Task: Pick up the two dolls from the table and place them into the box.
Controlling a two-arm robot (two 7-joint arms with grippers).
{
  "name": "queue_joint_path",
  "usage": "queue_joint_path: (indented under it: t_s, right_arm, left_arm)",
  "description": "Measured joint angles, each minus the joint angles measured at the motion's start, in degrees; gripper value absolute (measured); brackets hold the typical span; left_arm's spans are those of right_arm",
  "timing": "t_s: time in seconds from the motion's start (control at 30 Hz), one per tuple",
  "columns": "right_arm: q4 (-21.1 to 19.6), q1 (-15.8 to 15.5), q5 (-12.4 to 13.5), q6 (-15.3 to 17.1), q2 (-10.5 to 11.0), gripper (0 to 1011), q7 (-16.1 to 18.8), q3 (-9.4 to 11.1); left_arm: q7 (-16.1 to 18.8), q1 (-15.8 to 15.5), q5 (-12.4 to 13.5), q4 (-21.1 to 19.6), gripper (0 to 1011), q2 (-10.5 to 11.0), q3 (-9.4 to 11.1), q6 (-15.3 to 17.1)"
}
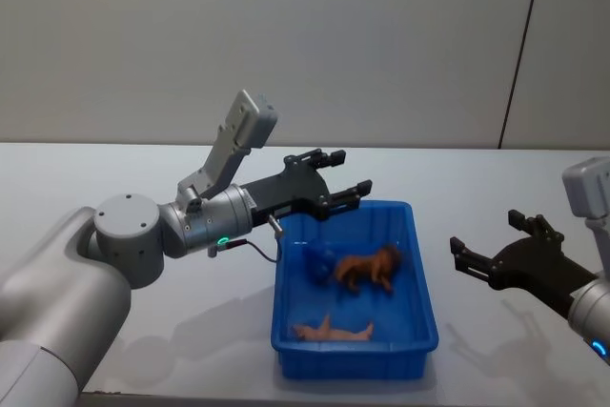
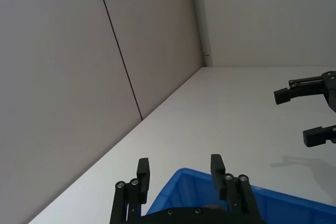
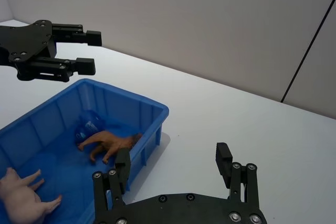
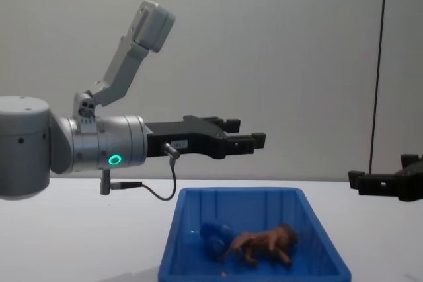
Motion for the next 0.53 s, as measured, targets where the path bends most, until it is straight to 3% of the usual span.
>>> queue_joint_path:
  t_s: [0.07,0.37,0.53]
  right_arm:
    - [0.00,0.00,0.00,0.00,0.00,1001,0.00,0.00]
    - [0.00,0.00,0.00,0.00,0.00,1001,0.00,0.00]
    - [0.00,0.00,0.00,0.00,0.00,1001,0.00,0.00]
  left_arm:
    - [0.03,0.35,-0.17,-0.83,770,0.10,0.13,-0.08]
    - [0.82,1.95,-0.56,-4.29,989,0.84,0.41,0.16]
    - [1.06,2.45,-0.70,-5.35,1001,1.06,0.50,0.32]
